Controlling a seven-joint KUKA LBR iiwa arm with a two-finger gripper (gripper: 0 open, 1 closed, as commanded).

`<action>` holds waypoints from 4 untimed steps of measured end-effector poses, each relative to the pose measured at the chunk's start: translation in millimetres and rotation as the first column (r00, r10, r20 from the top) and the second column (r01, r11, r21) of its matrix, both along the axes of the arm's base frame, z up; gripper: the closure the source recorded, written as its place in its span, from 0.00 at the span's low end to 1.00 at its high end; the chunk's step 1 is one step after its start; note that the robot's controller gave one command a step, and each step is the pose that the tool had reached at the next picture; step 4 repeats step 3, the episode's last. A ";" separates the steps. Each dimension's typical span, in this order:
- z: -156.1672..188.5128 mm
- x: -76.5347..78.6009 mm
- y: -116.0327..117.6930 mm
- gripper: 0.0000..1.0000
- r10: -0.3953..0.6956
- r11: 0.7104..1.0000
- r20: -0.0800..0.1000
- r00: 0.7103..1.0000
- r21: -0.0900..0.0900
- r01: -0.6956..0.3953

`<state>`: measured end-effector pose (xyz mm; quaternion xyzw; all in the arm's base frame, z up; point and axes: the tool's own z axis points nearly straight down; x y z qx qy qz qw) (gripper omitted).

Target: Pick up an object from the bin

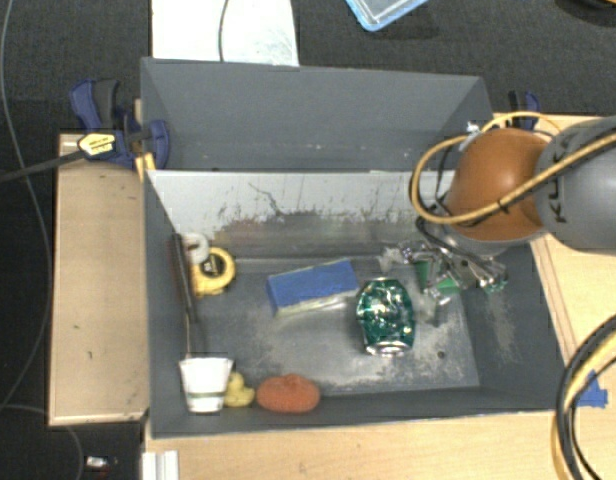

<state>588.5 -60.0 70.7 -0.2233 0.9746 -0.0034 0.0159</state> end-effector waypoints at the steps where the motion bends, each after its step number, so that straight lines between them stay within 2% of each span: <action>1: 0.0 0.0 0.0 0.00 0.000 1.000 0.000 1.000 0.000 0.000; 2: 0.0 -10.7 28.7 0.00 0.129 0.992 0.002 0.992 -0.005 -0.129; 3: 0.2 -1.4 46.8 1.00 0.361 0.933 0.002 0.933 -0.011 -0.361; 4: 0.2 -1.4 46.8 1.00 0.361 0.933 0.002 0.933 -0.011 -0.361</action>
Offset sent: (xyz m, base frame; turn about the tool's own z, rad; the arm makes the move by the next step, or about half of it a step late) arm -0.0174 0.0478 -0.0007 -0.2074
